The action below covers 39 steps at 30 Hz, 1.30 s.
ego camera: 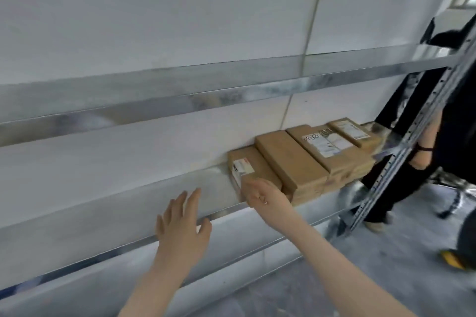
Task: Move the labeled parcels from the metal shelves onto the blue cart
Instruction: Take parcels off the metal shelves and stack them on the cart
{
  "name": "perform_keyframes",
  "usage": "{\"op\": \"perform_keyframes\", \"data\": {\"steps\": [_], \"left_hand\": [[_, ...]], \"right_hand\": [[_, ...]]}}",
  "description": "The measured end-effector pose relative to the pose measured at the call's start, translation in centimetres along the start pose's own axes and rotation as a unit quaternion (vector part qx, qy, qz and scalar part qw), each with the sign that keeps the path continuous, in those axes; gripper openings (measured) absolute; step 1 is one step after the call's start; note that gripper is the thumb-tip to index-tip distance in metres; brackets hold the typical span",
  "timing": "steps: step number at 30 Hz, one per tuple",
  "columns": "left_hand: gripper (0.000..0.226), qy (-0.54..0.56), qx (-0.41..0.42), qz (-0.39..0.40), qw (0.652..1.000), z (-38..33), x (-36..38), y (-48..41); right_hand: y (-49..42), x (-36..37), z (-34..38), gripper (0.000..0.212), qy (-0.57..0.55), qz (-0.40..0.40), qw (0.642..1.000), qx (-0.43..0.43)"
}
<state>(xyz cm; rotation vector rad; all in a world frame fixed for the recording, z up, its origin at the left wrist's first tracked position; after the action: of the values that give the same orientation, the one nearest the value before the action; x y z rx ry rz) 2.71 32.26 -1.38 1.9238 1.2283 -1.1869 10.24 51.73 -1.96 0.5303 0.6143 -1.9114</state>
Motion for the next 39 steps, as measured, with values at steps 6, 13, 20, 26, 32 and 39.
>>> {"op": "perform_keyframes", "data": {"steps": [6,13,20,26,32,39], "left_hand": [[0.062,0.044,-0.028,0.048,0.997,-6.8,8.6,-6.5],[0.056,0.063,-0.081,0.037,0.994,-6.6,13.1,-12.8],[0.050,0.134,-0.049,0.060,0.988,-7.1,16.2,-17.3],[0.050,0.134,-0.010,0.066,0.989,-6.5,18.1,-17.6],[0.053,0.173,-0.020,0.061,0.983,-6.5,19.0,-18.0],[0.056,0.171,-0.028,0.008,0.985,-3.5,16.4,-13.9]], "right_hand": [[-7.5,-2.4,-9.0,0.046,0.054,0.044,0.998,0.008],[-14.3,1.3,-14.7,0.051,0.155,0.082,0.984,0.040],[-14.5,1.3,-16.1,0.050,0.131,0.033,0.991,-0.006],[-14.2,1.9,-17.4,0.050,0.013,0.036,0.999,0.028],[-13.0,2.8,-18.3,0.051,-0.098,0.015,0.994,0.045],[-10.7,5.2,-14.5,0.049,-0.119,0.042,0.992,0.014]]}}
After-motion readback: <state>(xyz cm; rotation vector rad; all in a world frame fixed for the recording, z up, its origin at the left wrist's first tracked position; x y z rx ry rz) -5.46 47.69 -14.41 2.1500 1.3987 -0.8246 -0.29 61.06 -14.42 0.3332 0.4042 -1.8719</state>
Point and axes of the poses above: each hand's wrist, its own y-axis away from the middle knuckle, its own x-axis out of the palm, z = x × y, the point moved 5 cm from there along -y, towards the middle knuckle, and after that the axes turned 7 degrees about -x, right-handed, at the moved point
